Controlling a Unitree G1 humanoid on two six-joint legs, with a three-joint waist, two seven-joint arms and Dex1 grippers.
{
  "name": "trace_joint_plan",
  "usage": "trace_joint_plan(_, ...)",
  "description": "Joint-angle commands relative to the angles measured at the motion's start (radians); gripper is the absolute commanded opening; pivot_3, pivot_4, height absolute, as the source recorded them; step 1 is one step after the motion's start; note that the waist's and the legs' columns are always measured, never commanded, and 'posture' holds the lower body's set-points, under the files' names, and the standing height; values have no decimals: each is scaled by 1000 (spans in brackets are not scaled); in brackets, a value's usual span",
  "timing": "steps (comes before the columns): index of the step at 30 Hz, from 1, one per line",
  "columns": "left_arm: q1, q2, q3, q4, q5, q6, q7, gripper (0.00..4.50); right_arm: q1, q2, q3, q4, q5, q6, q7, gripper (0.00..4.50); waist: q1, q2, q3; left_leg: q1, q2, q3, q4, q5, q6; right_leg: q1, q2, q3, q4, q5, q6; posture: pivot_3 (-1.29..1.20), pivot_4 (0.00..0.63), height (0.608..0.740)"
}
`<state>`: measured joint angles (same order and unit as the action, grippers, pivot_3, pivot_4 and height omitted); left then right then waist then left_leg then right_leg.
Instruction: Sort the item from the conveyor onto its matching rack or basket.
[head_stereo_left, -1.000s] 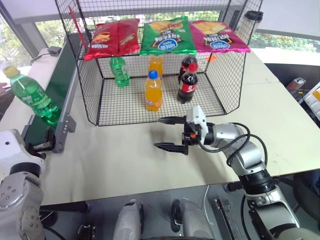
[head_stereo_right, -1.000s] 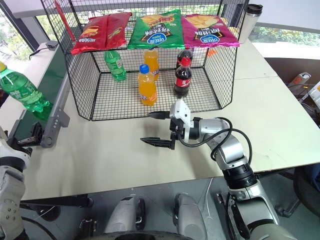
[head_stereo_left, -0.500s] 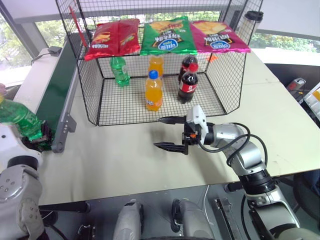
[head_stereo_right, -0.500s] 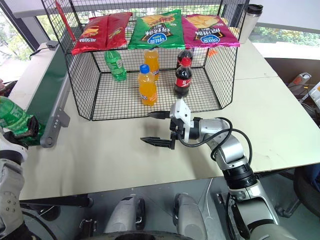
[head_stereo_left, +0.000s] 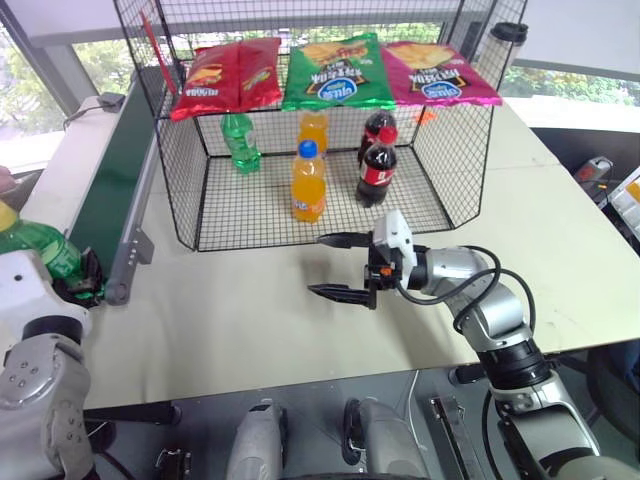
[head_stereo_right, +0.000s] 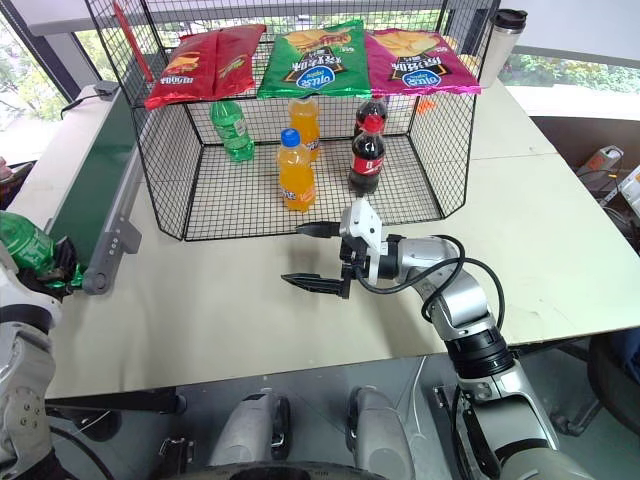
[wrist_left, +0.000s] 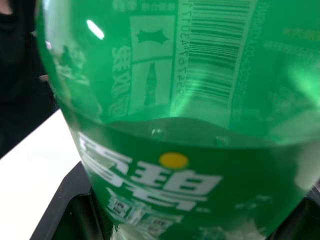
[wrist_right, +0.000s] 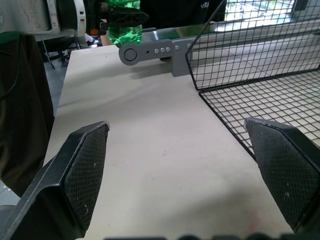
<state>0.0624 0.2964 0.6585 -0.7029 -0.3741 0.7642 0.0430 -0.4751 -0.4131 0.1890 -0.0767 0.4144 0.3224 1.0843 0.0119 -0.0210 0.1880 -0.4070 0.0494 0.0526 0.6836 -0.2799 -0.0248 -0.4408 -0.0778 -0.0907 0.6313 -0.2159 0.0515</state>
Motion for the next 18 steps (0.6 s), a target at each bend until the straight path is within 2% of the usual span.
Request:
trace_joint_plan(1,-49,61,20,-91,-20,17,-5,2763,-4,-7,-11,-43,11,-1,1,4500,1,0,0,0,0,0,0,0,0,0,0,0,0,1,1,0,150,740)
trace_joint_plan(9,-156,140,4,-138,-114,111,-27,2763,-10,-7,-16,-37,0,3,-19,4500,0,0,0,-1,0,0,0,0,0,0,0,0,0,1,1,0,150,740)
trace_joint_plan(14,-195,143,-96,-138,-145,133,-49,2763,-28,-5,-4,25,-96,-38,-97,4500,1,0,0,0,0,0,0,0,0,0,0,0,0,1,1,0,150,740)
trace_joint_plan(18,-226,145,-212,-114,-110,105,-57,2763,-39,5,3,94,-170,-90,-149,4500,2,0,0,0,0,0,0,0,0,0,0,0,0,1,1,0,150,740)
